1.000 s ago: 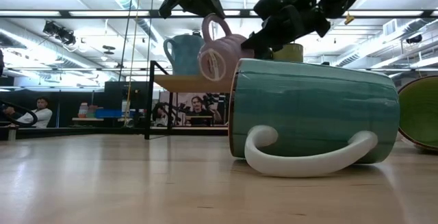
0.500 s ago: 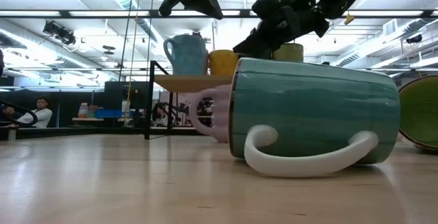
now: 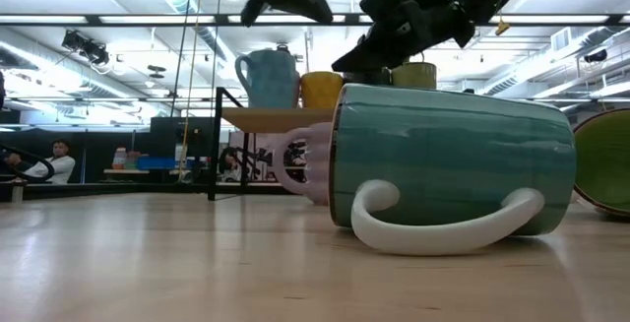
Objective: Place coffee mugs
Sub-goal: Put the violet mug on the shelf
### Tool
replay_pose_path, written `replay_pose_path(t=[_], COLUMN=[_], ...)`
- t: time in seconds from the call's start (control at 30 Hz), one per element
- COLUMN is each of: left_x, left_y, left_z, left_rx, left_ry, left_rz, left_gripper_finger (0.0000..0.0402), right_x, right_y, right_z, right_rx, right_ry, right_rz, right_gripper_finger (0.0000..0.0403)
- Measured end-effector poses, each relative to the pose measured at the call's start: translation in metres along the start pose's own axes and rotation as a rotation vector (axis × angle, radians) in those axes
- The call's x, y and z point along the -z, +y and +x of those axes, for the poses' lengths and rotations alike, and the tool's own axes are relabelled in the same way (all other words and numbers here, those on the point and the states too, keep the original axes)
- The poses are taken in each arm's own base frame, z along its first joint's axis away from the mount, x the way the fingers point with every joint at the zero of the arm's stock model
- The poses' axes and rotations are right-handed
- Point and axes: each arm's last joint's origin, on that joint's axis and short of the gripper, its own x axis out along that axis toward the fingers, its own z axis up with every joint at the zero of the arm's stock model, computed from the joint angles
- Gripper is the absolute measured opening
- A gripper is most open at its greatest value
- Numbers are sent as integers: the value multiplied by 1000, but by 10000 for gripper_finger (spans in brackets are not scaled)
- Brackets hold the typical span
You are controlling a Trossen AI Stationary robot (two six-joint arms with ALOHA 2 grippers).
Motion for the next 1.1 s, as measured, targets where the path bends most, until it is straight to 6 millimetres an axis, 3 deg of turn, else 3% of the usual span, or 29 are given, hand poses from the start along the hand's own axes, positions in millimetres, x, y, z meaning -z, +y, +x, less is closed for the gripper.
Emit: replay_pose_path(t=[0.2, 0.5, 0.8, 1.1], left_x=[4, 26, 59, 106], left_y=[-7, 3, 22, 65], left_z=[-36, -101, -135, -141], left_rx=[43, 32, -101, -97], left_ry=[49, 239, 356, 362], left_rz=[89, 237, 307, 215], left_gripper_finger=[8, 9, 9, 9], right_x=[-10, -49, -59, -51], right_y=[12, 40, 67, 86], right_z=[6, 14, 21, 29], right_rx=[36, -9, 147, 205], right_ry=[37, -34, 21, 131], right_rz=[20, -53, 20, 69], right_gripper_finger=[135, 226, 243, 242])
